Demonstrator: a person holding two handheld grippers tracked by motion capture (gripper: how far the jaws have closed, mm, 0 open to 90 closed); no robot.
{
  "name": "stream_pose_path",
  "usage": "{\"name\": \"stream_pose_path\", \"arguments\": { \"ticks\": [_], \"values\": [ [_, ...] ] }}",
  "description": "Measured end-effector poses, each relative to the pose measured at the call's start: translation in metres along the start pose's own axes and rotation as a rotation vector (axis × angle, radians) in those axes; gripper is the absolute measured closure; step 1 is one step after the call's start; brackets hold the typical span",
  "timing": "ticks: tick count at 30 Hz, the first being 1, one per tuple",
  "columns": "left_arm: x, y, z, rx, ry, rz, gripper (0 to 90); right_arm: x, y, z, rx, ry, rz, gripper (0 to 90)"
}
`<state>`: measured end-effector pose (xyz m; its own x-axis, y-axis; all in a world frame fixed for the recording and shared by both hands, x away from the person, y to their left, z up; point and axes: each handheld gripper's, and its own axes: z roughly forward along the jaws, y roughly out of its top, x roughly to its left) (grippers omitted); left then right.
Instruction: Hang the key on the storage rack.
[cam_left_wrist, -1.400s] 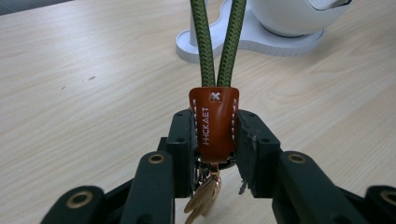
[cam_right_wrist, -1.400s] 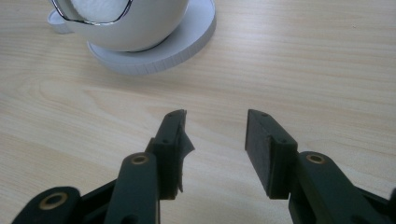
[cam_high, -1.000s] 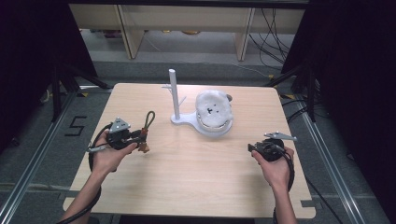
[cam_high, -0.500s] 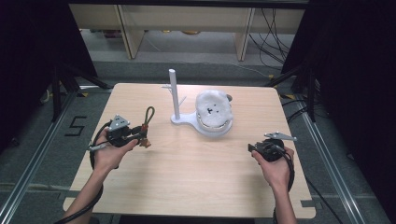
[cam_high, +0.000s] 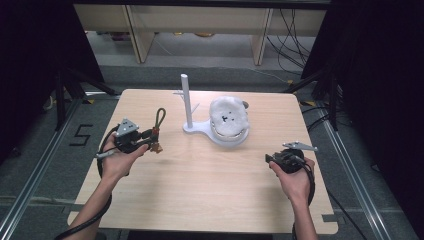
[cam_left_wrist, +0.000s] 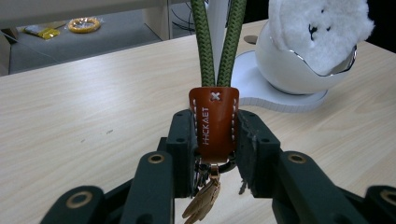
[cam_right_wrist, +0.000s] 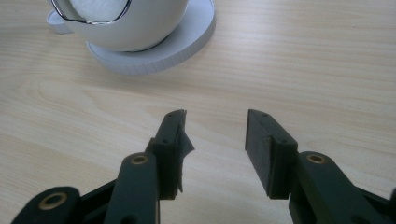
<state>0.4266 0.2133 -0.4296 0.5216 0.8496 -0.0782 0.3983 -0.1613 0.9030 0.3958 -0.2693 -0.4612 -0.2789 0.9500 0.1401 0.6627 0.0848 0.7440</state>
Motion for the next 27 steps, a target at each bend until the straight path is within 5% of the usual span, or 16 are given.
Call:
{"name": "stream_pose_path", "arguments": {
  "ticks": [1, 5, 6, 14, 15, 24, 27],
  "values": [
    [0.0, 0.0, 0.0, 0.0, 0.0, 0.0, 68.2, 0.003, 0.0, 0.0, 0.011, 0.004, 0.036, 58.6],
    [0.0, 0.004, 0.001, -0.006, 0.0, 0.001, 68.1, 0.002, 0.0, 0.001, -0.006, 0.015, 0.034, 58.6],
    [0.0, 0.005, 0.002, -0.005, 0.0, 0.007, 68.1, 0.0, 0.0, -0.001, -0.004, 0.0, -0.007, 58.6],
    [-0.002, 0.013, 0.005, -0.017, -0.006, 0.015, 68.1, 0.0, 0.001, -0.001, -0.005, -0.002, -0.002, 58.6],
    [-0.002, 0.014, 0.006, -0.018, -0.006, 0.015, 68.1, 0.003, 0.0, -0.001, 0.007, 0.007, 0.037, 58.6],
    [-0.003, 0.019, 0.009, -0.024, -0.011, 0.021, 68.1, 0.0, 0.0, 0.0, -0.002, 0.006, 0.004, 58.6],
    [-0.003, 0.022, 0.01, -0.022, -0.014, 0.029, 68.1, 0.003, 0.0, 0.001, -0.003, 0.005, 0.04, 58.5]
  ]
}}
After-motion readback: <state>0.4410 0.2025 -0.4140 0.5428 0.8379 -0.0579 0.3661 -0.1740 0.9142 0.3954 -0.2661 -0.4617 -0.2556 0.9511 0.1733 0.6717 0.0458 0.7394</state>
